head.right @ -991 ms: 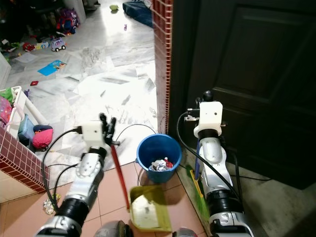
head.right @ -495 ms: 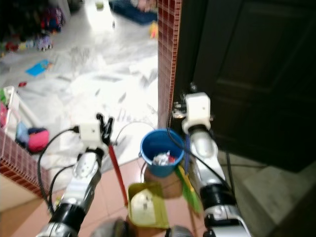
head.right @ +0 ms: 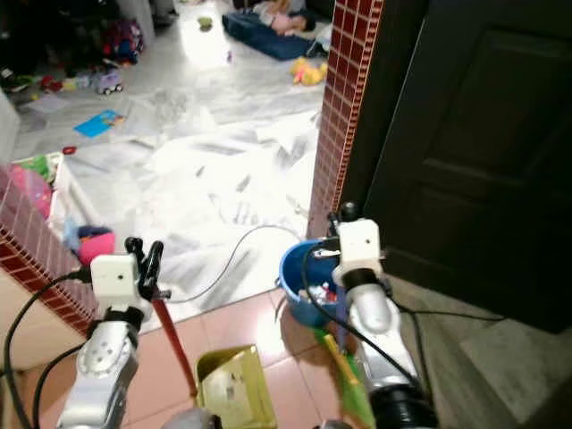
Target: Sweep floor
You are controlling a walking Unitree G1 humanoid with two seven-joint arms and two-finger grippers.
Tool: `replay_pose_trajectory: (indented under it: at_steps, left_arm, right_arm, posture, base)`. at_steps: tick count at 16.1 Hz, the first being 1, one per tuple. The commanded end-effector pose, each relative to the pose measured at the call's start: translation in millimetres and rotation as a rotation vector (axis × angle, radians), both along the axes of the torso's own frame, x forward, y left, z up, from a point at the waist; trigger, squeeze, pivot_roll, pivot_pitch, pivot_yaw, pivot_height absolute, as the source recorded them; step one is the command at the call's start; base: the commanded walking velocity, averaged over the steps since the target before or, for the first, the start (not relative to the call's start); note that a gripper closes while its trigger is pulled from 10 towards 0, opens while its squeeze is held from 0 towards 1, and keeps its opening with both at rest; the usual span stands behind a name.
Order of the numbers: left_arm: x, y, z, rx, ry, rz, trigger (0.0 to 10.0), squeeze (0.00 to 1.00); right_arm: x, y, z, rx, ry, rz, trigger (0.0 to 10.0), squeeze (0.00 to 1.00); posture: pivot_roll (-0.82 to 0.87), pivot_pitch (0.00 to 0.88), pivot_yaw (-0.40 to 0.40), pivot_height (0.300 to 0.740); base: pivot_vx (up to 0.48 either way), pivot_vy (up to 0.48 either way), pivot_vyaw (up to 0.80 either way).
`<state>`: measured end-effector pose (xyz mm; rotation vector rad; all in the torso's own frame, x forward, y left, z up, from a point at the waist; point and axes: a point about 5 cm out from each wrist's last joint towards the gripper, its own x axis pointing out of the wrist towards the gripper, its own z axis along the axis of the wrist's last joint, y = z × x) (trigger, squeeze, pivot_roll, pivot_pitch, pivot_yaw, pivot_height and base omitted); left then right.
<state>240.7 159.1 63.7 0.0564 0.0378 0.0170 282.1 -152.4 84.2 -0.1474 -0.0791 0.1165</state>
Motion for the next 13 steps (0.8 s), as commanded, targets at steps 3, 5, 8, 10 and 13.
replay_pose_trajectory:
  at_steps: [3, 5, 8, 10, 13]
  left_arm:
    - [4.9, -7.5, 7.8, 0.020, 0.003, -0.024, 10.0, 0.00]
    - [7.0, -9.1, 11.2, 0.015, 0.001, -0.025, 10.0, 0.00]
    - [9.7, -10.1, 12.8, 0.005, 0.008, -0.018, 10.0, 0.00]
    - [11.2, -11.3, 13.3, 0.000, 0.010, -0.018, 10.0, 0.00]
    - [13.9, -12.1, 13.8, -0.010, 0.013, -0.008, 10.0, 0.00]
  right_arm:
    - [9.8, 9.4, 19.8, -0.003, -0.070, 0.026, 10.0, 0.00]
    - [12.9, 9.3, 23.3, -0.004, -0.077, 0.030, 10.0, 0.00]
    - [16.4, 4.9, 25.6, -0.017, -0.083, 0.024, 10.0, 0.00]
    - [16.3, 5.5, 26.4, -0.018, -0.085, 0.026, 10.0, 0.00]
    - [16.9, 7.3, 27.3, -0.015, -0.088, 0.034, 10.0, 0.00]
  posture:
    - [0.05, 0.000, 0.024, 0.740]
    - [0.05, 0.000, 0.024, 0.740]
    - [0.04, 0.000, 0.023, 0.740]
    - [0.03, 0.000, 0.022, 0.740]
    - [0.03, 0.000, 0.021, 0.740]
  base:
    - [0.000, 0.000, 0.68]
    - [0.000, 0.000, 0.43]
    - [-0.096, 0.000, 0.00]
    - [-0.289, 0.000, 0.00]
    - [-0.298, 0.000, 0.00]
